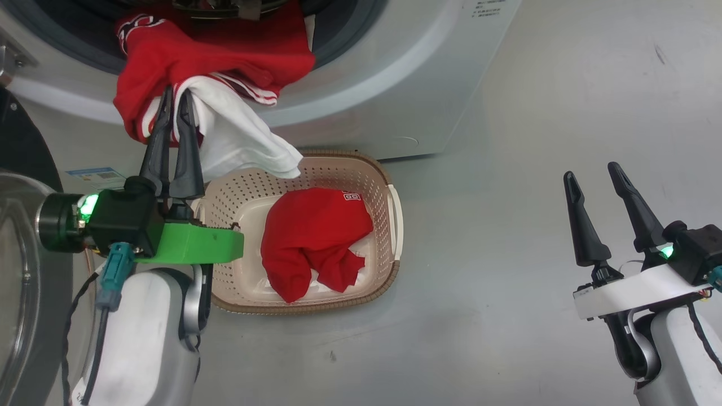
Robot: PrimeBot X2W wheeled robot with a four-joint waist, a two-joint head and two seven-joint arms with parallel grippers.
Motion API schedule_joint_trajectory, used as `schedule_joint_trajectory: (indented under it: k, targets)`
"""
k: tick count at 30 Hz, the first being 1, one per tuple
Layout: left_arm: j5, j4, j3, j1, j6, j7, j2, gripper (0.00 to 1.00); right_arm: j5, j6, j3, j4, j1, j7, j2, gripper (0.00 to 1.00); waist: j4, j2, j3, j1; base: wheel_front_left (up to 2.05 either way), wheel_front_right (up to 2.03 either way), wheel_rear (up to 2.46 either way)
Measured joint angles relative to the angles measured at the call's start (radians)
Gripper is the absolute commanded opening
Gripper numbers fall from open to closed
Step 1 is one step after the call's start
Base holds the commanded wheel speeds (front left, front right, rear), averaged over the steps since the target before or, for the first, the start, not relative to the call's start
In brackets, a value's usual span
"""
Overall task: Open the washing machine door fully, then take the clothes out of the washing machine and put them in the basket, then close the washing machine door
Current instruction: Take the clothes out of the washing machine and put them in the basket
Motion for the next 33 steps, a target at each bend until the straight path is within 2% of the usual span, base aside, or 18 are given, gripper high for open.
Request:
schedule_joint_trajectory:
  k: [4,13,21,33]
  targets:
    - [-0.044,-0.034,-0.031,0.038,0.000,0.000,0.001,0.00,-0.007,0.000,0.000,0.000,0.016,0.000,0.001,1.00,0.015,0.0000,-0.028,0.0000,0.00,0.00,0.00]
    - [-0.069,-0.027,-0.103,0.131,0.000,-0.006,0.005,0.00,-0.016,0.000,0.008,-0.009,0.033,0.000,0.003,1.00,0.037,0.0000,-0.067,0.0000,0.00,0.00,0.00]
    - [-0.122,0.030,-0.170,0.169,0.000,0.027,0.008,0.00,-0.016,0.000,0.009,-0.028,0.042,0.000,0.003,1.00,0.031,0.0000,-0.054,0.0000,0.00,0.00,0.00]
    - [-0.170,0.202,-0.174,0.125,0.000,0.091,0.011,0.00,-0.015,0.000,0.028,-0.064,0.027,0.000,0.001,1.00,0.000,0.0000,0.025,0.0000,0.00,0.00,0.00]
